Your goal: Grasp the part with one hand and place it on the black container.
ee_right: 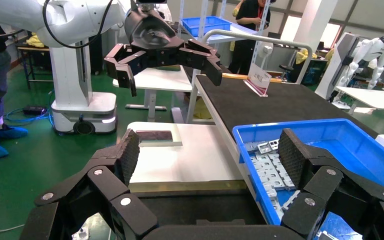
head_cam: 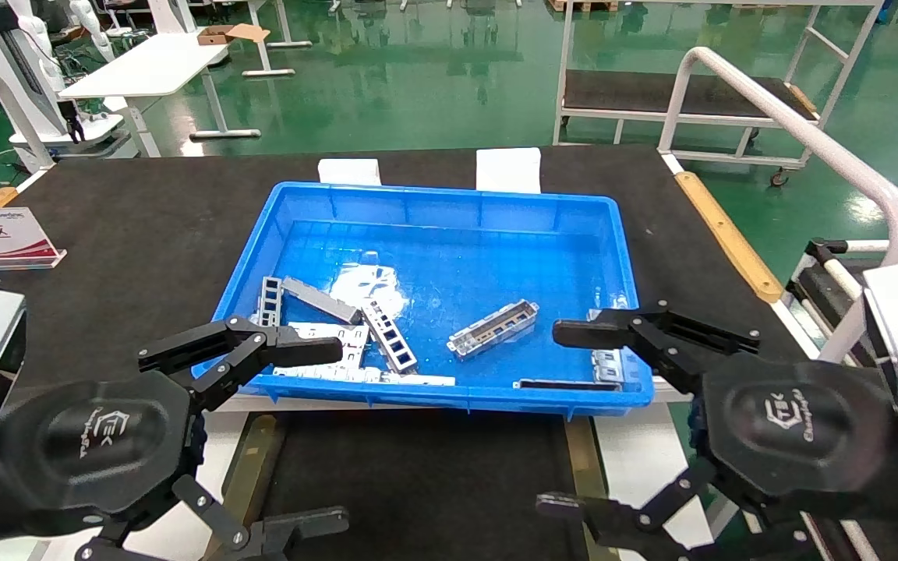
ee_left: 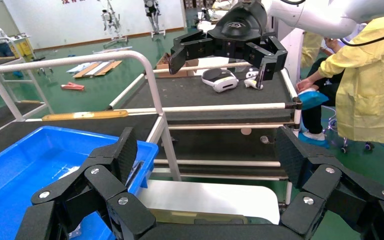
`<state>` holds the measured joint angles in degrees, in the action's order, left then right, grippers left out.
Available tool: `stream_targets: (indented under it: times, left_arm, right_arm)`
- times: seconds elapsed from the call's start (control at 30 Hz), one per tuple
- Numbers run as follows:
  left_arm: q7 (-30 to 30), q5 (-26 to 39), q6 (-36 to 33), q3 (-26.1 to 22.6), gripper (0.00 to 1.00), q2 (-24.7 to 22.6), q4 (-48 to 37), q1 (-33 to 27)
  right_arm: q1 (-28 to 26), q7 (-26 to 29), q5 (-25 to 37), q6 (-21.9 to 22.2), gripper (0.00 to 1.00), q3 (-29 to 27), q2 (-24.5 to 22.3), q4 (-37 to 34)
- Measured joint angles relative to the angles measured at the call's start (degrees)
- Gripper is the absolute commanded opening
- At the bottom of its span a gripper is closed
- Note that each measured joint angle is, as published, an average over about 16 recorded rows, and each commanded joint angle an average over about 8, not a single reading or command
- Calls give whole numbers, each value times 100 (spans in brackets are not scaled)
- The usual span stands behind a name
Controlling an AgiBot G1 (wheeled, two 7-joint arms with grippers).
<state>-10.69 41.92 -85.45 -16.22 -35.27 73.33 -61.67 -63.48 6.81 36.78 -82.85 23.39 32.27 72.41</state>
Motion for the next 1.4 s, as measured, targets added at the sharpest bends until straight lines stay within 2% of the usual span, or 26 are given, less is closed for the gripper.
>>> stream_targets:
  times: [0.33, 0.67, 1.07, 1.4]
  left_arm:
    - [61, 221, 117, -106, 100, -181, -76, -106]
    - [290, 810, 288, -396, 100, -647, -462, -429]
    - [678, 1785, 649, -883, 100, -1550, -1571, -1113]
    - [1192, 2447, 1171, -1210, 100, -2566, -3109, -1811]
  right_arm:
    - [0, 0, 0, -1, 100, 0, 0, -1]
    - [-1, 0, 0, -1, 100, 1, 0, -1]
    - [-1, -1, 0, -1, 100, 1, 0, -1]
    - [-1, -1, -1, 0, 100, 1, 0, -1]
